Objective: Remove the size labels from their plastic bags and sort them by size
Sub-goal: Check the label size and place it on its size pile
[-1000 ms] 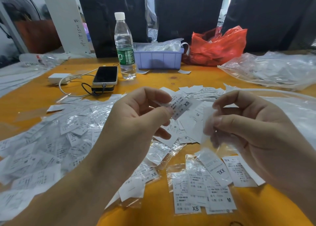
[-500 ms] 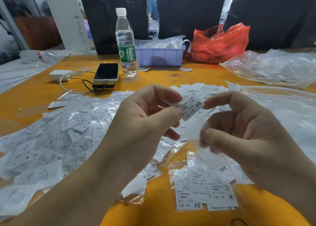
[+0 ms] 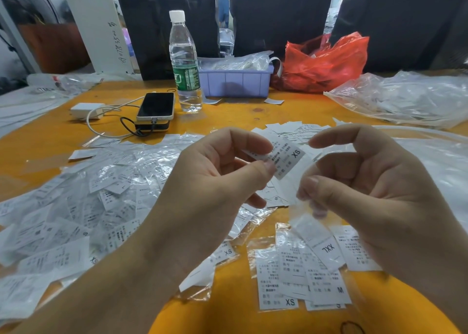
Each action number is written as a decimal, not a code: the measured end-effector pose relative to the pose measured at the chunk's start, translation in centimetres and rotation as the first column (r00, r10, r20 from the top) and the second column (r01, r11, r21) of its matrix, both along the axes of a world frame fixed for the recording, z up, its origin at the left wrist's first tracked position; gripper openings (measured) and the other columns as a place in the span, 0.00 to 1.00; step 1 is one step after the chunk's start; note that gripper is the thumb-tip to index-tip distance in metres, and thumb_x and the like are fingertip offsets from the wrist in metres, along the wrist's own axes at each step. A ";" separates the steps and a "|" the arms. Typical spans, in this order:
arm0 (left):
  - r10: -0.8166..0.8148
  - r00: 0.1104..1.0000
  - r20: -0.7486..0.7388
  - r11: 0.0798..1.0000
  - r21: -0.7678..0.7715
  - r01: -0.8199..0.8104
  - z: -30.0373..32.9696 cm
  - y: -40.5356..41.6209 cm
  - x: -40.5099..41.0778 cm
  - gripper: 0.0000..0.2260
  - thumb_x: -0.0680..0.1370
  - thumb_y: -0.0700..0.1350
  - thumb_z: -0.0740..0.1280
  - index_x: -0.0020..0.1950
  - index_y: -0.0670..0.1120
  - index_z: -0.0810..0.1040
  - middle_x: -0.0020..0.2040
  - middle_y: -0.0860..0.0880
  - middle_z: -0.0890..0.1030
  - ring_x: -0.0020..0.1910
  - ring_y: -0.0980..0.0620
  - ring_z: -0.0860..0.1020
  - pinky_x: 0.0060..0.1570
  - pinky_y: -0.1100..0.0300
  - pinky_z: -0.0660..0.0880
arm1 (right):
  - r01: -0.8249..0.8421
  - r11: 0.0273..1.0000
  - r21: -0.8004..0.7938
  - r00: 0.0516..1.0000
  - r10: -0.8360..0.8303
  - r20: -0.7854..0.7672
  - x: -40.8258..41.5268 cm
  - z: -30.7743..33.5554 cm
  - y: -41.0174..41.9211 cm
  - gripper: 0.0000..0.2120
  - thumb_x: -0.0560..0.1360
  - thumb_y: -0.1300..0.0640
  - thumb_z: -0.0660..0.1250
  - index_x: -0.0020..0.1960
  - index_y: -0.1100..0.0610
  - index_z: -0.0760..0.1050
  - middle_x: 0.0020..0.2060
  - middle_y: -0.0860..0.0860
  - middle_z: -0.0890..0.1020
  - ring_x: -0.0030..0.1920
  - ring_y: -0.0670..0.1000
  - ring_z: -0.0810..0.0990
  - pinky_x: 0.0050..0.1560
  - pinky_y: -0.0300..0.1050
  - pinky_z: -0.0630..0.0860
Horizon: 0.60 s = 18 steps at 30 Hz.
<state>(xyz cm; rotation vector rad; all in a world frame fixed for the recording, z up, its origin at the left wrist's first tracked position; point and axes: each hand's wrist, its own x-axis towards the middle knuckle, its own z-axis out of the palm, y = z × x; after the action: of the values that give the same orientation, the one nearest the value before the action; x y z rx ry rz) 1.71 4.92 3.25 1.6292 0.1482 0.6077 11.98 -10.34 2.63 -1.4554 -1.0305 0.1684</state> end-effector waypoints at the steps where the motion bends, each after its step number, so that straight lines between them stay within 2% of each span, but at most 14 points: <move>1: 0.001 1.000 0.001 1.000 -0.001 -0.001 0.0 0.0 0.0 0.04 0.68 0.45 0.71 0.39 0.54 0.83 0.39 0.50 0.84 0.33 0.53 0.80 0.34 0.60 0.78 | 0.004 1.000 0.004 1.000 -0.004 0.000 0.1 0.0 0.0 0.15 0.67 0.53 0.70 0.53 0.44 0.74 0.36 0.54 0.84 0.31 0.52 0.80 0.33 0.54 0.77; 3: 0.002 1.000 0.005 1.000 -0.001 -0.002 0.0 0.0 0.0 0.04 0.68 0.45 0.71 0.39 0.54 0.83 0.39 0.50 0.84 0.32 0.53 0.80 0.33 0.59 0.78 | 0.011 1.000 0.011 1.000 -0.011 -0.001 0.2 -0.1 0.0 0.16 0.68 0.59 0.70 0.53 0.47 0.74 0.36 0.54 0.84 0.32 0.52 0.81 0.35 0.48 0.77; 5: 0.002 1.000 0.015 1.000 0.002 -0.002 0.0 0.0 0.0 0.04 0.68 0.45 0.72 0.40 0.54 0.83 0.39 0.51 0.84 0.32 0.53 0.80 0.33 0.59 0.78 | 0.013 1.000 0.020 1.000 -0.013 -0.013 0.2 -0.1 0.0 0.15 0.68 0.59 0.69 0.53 0.48 0.74 0.36 0.54 0.85 0.33 0.53 0.82 0.35 0.45 0.77; 8: 0.021 0.999 0.035 1.000 0.015 -0.021 0.1 0.1 0.0 0.05 0.68 0.44 0.72 0.40 0.54 0.83 0.38 0.52 0.84 0.32 0.53 0.80 0.33 0.59 0.78 | 0.014 1.000 0.022 1.000 -0.014 -0.021 0.2 -0.1 0.0 0.15 0.67 0.55 0.70 0.53 0.48 0.74 0.37 0.52 0.85 0.34 0.54 0.83 0.36 0.45 0.78; 13: 0.039 0.999 0.034 0.999 0.027 -0.040 -0.1 0.0 0.1 0.04 0.68 0.45 0.72 0.40 0.54 0.83 0.37 0.53 0.84 0.32 0.53 0.81 0.33 0.58 0.79 | 0.022 0.999 0.047 0.998 -0.019 -0.056 0.2 -0.2 0.1 0.13 0.69 0.59 0.68 0.52 0.49 0.75 0.36 0.53 0.85 0.33 0.52 0.82 0.36 0.44 0.78; 18: 0.031 0.999 0.022 0.999 0.032 -0.032 -0.1 0.0 0.1 0.05 0.68 0.45 0.72 0.40 0.55 0.83 0.36 0.55 0.83 0.33 0.52 0.81 0.34 0.58 0.78 | 0.020 0.999 0.033 0.998 -0.018 -0.064 0.4 -0.3 0.2 0.13 0.69 0.59 0.67 0.53 0.49 0.75 0.37 0.54 0.85 0.34 0.54 0.82 0.36 0.47 0.78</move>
<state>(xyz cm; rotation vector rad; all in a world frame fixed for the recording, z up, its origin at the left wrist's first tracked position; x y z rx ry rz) 1.78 4.93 3.16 1.6536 0.1493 0.6547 12.33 -10.15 2.32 -1.4200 -0.9629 0.1815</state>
